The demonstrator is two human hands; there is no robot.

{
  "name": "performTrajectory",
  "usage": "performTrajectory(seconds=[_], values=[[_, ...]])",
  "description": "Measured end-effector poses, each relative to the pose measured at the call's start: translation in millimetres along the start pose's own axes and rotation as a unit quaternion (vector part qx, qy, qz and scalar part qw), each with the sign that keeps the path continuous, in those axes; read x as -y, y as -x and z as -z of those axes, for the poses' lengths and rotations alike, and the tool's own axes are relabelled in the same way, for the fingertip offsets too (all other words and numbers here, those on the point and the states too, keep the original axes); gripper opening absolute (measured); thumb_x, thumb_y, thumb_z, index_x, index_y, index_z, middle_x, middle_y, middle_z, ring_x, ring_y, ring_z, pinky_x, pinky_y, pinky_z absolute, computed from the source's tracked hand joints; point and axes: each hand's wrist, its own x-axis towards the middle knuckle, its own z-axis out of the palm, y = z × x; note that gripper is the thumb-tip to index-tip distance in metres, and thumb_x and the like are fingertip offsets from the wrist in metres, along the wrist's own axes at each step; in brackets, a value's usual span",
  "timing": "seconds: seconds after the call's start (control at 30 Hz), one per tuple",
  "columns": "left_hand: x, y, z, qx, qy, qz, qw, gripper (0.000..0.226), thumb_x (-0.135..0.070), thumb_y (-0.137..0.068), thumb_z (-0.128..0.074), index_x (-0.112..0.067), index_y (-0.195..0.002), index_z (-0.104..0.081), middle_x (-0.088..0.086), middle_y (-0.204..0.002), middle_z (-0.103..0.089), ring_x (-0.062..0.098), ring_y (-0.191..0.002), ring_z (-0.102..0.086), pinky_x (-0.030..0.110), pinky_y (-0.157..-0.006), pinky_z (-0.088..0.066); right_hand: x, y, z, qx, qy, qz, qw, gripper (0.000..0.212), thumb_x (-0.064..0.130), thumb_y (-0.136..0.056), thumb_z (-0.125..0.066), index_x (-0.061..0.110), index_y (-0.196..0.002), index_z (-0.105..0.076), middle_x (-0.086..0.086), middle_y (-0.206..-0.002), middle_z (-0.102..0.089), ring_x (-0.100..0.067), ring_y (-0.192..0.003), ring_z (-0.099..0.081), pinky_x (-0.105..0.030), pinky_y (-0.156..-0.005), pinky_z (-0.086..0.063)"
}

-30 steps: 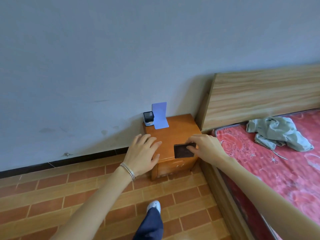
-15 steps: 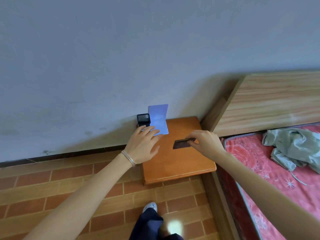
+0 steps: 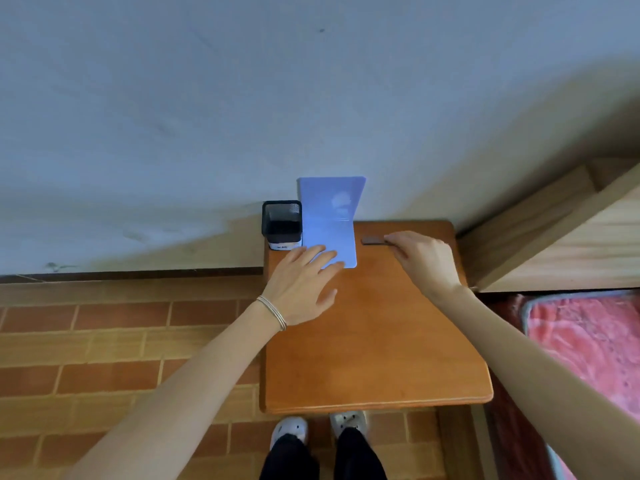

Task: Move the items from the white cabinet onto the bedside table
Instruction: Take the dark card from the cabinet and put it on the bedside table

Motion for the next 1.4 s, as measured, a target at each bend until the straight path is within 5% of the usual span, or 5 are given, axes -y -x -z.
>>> performTrajectory(seconds=[0.3,0.53,0.7,1.17,1.4], values=[[16,-35,-97,0.04,0.02,0.043,0.998,0.046,-0.039,-0.083,-0.046,-0.015,-0.119,-0.064,0.005,-0.129,-0.058,0.026,-0.12,-0.052,0.043,-0.092,-0.046,-59,57,-112,0.056,0.06,0.064,0.995,0.052,-0.008,-0.043,-0.088,0.01,-0.09,-0.074,-0.006,-0.102,-0.071,-0.022,-0.086,-0.07,-0.024,-0.048,-0.051],[28,-59,-124,0.053,0.023,0.06,0.997,0.046,-0.037,-0.079,-0.053,-0.015,-0.117,-0.065,0.006,-0.131,-0.057,0.028,-0.12,-0.053,0.042,-0.089,-0.048,-68,39,-136,0.064,0.051,0.04,0.996,0.048,0.024,-0.068,-0.081,0.014,-0.113,-0.067,-0.015,-0.122,-0.06,-0.029,-0.108,-0.06,-0.041,-0.076,-0.054],[36,-69,-132,0.072,0.037,0.075,0.994,0.045,-0.037,-0.079,-0.053,-0.016,-0.117,-0.065,0.005,-0.132,-0.056,0.028,-0.123,-0.05,0.041,-0.087,-0.049,-64,15,-142,0.053,0.065,0.044,0.995,0.038,0.04,-0.089,-0.048,0.016,-0.112,-0.067,-0.013,-0.121,-0.06,-0.03,-0.104,-0.057,-0.038,-0.069,-0.05],[24,-74,-102,0.184,0.001,0.106,0.977,0.052,-0.04,-0.094,-0.043,-0.024,-0.143,-0.036,-0.003,-0.155,-0.023,0.019,-0.143,-0.016,0.036,-0.106,-0.027,-56,-7,-109,0.225,0.059,0.031,0.972,0.046,0.032,-0.095,-0.049,0.022,-0.14,-0.041,-0.008,-0.146,-0.035,-0.025,-0.134,-0.031,-0.044,-0.11,-0.02],[-2,-68,40,0.007,-0.008,0.063,0.998,0.048,-0.037,-0.079,-0.04,-0.013,-0.11,-0.068,0.008,-0.118,-0.064,0.028,-0.111,-0.058,0.045,-0.091,-0.046,-1,-37,16,0.097,0.056,0.131,0.985,0.045,0.037,-0.085,-0.049,0.014,-0.122,-0.061,-0.009,-0.124,-0.06,-0.027,-0.118,-0.053,-0.047,-0.1,-0.038]])
